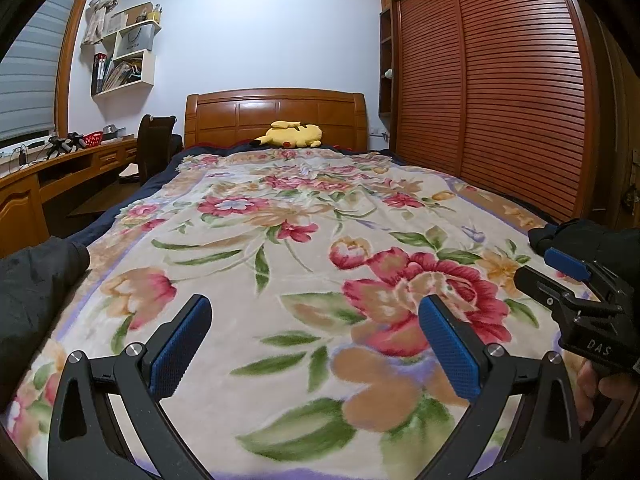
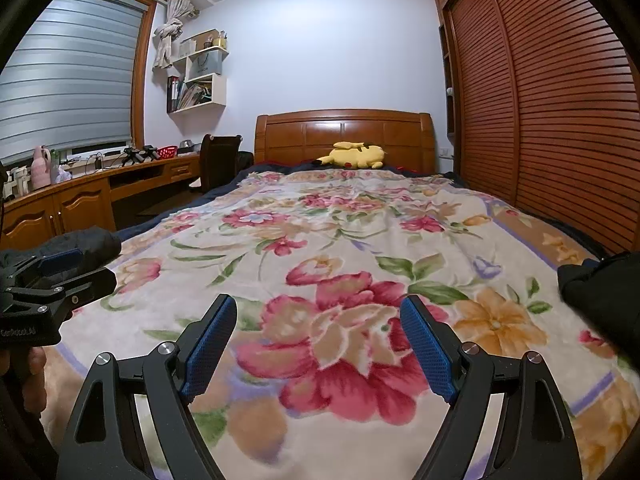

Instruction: Fold large clothes

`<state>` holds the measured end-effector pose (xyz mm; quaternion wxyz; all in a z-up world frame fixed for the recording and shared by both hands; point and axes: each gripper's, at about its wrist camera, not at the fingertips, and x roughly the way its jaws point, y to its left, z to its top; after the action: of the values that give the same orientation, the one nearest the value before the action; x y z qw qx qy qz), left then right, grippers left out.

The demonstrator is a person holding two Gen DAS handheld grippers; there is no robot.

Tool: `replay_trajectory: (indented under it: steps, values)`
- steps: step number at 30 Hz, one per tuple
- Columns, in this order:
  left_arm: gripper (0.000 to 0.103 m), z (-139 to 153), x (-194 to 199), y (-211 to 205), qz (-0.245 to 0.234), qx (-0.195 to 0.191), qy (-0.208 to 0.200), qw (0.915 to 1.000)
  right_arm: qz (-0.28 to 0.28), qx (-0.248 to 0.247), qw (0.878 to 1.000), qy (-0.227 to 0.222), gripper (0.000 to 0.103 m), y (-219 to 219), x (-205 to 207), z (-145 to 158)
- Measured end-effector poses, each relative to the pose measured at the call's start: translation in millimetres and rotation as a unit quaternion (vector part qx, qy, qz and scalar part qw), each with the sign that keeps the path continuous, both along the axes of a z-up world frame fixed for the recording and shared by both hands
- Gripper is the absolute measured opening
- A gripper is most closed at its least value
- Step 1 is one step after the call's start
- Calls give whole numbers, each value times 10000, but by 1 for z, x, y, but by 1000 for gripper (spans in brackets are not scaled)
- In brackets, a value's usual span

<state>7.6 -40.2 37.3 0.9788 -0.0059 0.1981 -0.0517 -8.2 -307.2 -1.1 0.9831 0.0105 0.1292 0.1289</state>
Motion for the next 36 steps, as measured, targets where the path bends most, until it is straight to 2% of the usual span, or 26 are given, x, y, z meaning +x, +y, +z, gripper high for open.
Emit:
replay_trajectory:
  steps: [36]
  values:
    - [103, 0, -1, 2, 11, -13, -2, 10000, 79, -1, 10000, -46, 85, -8, 7, -4]
